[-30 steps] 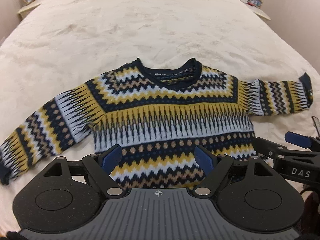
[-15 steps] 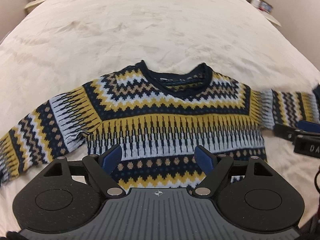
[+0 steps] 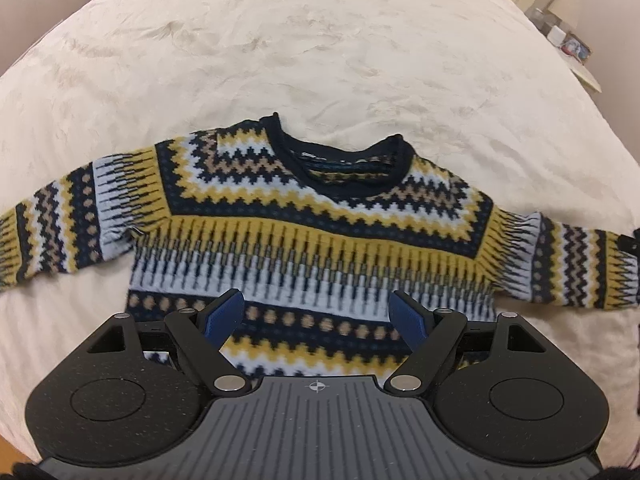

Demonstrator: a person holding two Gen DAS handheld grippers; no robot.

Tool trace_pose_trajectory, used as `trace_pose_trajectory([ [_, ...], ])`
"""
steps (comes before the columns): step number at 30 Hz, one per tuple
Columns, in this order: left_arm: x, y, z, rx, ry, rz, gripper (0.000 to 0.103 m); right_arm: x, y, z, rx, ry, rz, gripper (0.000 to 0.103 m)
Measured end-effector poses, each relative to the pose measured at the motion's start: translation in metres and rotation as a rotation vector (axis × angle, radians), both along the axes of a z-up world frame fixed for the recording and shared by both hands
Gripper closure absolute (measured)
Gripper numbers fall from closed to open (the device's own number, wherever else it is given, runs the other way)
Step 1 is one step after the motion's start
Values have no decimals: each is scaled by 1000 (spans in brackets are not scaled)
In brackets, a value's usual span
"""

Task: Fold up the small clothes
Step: 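Reach the right gripper to a navy sleeve cuff and close on it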

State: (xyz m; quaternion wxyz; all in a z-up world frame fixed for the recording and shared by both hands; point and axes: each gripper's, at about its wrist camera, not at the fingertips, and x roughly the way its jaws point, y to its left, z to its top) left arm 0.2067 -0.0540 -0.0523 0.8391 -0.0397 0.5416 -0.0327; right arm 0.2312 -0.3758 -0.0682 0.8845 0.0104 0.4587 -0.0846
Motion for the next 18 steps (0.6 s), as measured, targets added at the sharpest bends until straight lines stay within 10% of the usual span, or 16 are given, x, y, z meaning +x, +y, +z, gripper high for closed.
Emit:
trace_pose_trajectory([
  [18,-15,-9,9,40,9,108,24,62,-131,-42,-120,80,-175,37],
])
